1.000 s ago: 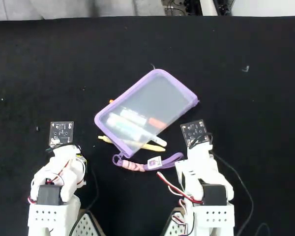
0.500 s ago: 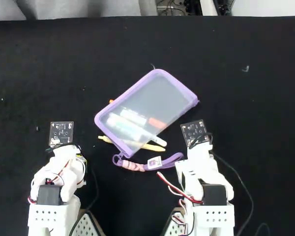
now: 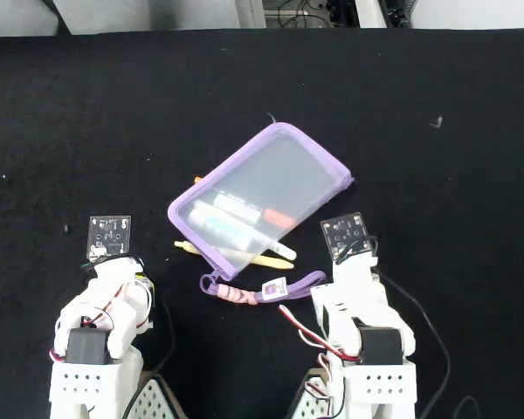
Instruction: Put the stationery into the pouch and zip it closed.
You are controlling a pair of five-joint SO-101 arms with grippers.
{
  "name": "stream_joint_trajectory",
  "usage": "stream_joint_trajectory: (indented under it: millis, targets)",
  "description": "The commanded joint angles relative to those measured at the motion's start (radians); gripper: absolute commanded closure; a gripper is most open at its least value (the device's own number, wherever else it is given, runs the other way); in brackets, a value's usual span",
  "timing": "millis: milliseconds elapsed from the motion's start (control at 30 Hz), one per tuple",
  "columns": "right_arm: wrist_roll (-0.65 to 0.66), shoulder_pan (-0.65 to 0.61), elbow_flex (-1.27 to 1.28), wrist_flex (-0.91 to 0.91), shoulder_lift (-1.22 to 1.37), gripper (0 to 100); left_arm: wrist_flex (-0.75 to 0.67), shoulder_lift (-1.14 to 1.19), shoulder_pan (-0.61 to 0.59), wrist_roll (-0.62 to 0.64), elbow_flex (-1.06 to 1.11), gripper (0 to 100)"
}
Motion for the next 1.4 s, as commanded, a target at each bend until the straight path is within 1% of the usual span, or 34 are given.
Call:
stream_joint_trajectory:
  millis: [0,267,433,533,700,867,933,967,1067,1133,1267,1333,1367]
  targets:
    - [-0.002,0.011,-0.002,0.003,-0.079,98.6,-0.02,0.0,0.012,0.008,0.024,97]
    - [0.003,0.009,-0.002,0.003,-0.079,98.6,-0.02,0.0,0.012,0.008,0.024,97]
    - [-0.003,-0.025,-0.002,0.003,-0.079,98.6,-0.02,0.0,0.013,0.008,0.024,97]
    - [-0.003,-0.069,-0.002,0.003,-0.079,98.6,-0.02,0.0,0.012,0.008,0.024,97]
    - [0.003,-0.212,-0.004,0.003,-0.077,98.6,-0.02,0.0,0.012,0.008,0.024,97]
    - [0.005,-0.221,-0.012,-0.012,-0.079,98.6,-0.02,0.0,0.012,0.008,0.024,97]
    - [0.006,-0.218,-0.041,-0.063,-0.079,98.6,-0.02,0.0,0.012,0.008,0.024,97]
    - [0.023,-0.221,-0.059,-0.086,-0.079,98.6,-0.02,0.0,0.012,0.008,0.024,97]
    - [0.161,-0.239,-0.147,-0.11,-0.079,98.6,-0.02,0.0,0.012,0.008,0.024,97]
    - [0.209,-0.275,-0.217,-0.109,-0.079,98.6,-0.02,0.0,0.012,0.008,0.024,97]
    - [0.207,-0.402,-0.321,-0.103,-0.068,98.5,-0.02,0.0,0.012,0.008,0.024,97]
    - [0.207,-0.463,-0.34,-0.098,-0.068,94.3,-0.02,0.0,0.012,0.008,0.024,97]
    - [0.206,-0.483,-0.341,-0.097,-0.068,90.2,-0.02,0.0,0.012,0.008,0.024,97]
